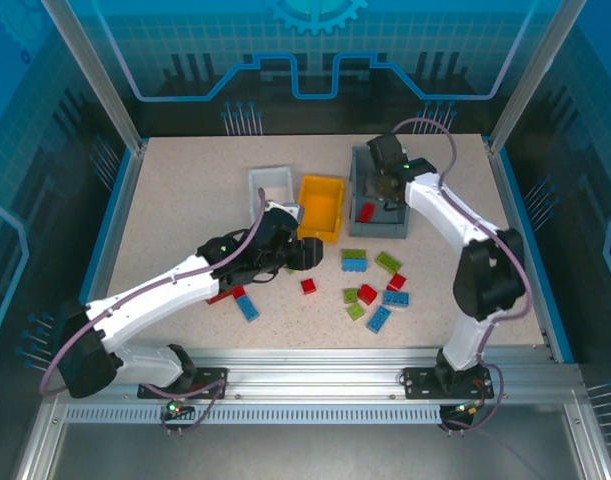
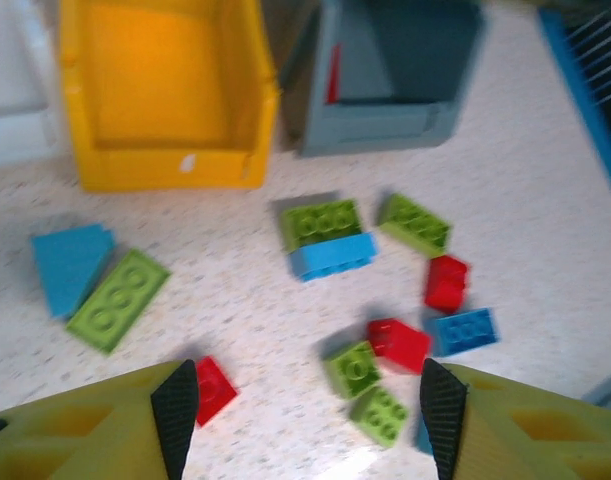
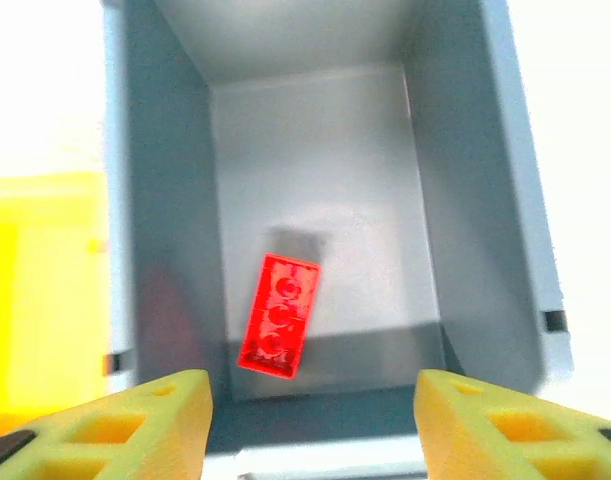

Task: Sort the legos into containers by color

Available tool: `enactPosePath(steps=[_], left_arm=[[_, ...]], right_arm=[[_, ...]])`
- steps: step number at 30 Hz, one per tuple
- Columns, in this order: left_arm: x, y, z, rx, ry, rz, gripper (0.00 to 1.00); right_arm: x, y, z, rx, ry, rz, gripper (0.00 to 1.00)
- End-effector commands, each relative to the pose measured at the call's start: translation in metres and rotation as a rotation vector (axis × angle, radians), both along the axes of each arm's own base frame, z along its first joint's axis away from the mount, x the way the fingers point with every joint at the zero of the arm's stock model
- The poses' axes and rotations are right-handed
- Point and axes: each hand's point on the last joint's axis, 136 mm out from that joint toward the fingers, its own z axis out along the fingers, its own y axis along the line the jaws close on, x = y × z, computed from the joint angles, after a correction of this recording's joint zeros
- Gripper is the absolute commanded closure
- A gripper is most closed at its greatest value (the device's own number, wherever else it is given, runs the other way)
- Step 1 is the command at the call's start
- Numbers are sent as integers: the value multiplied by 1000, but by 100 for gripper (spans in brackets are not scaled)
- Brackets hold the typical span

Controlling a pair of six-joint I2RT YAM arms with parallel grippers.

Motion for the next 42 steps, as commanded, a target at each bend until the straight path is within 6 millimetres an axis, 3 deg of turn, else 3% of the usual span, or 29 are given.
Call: enactPosePath(steps=[1, 5, 10, 15, 23, 33, 37, 42], left_arm=[[6, 31, -39, 79, 145, 79, 30], [27, 41, -62, 77, 222, 100, 24], [53, 47, -102, 171, 332, 142, 23], [68, 50, -133, 202, 403, 177, 22], [84, 48, -152, 223, 418, 200, 25], [83, 54, -171, 271, 437, 211, 46], [83, 61, -161, 279, 389, 232, 62], [79, 68, -123, 286, 296, 247, 65]], right_arm=[[-33, 18, 54, 1, -131, 107, 39], [-84, 63, 55, 103, -208, 362, 30], [-157, 117, 33, 303, -190, 672, 18], [-197, 126, 20, 353, -181, 731, 12], [-202, 128, 21, 370, -174, 724, 14], [-199, 129, 21, 370, -171, 705, 15], [-199, 128, 22, 373, -177, 701, 16], [-197, 123, 25, 362, -199, 677, 17]])
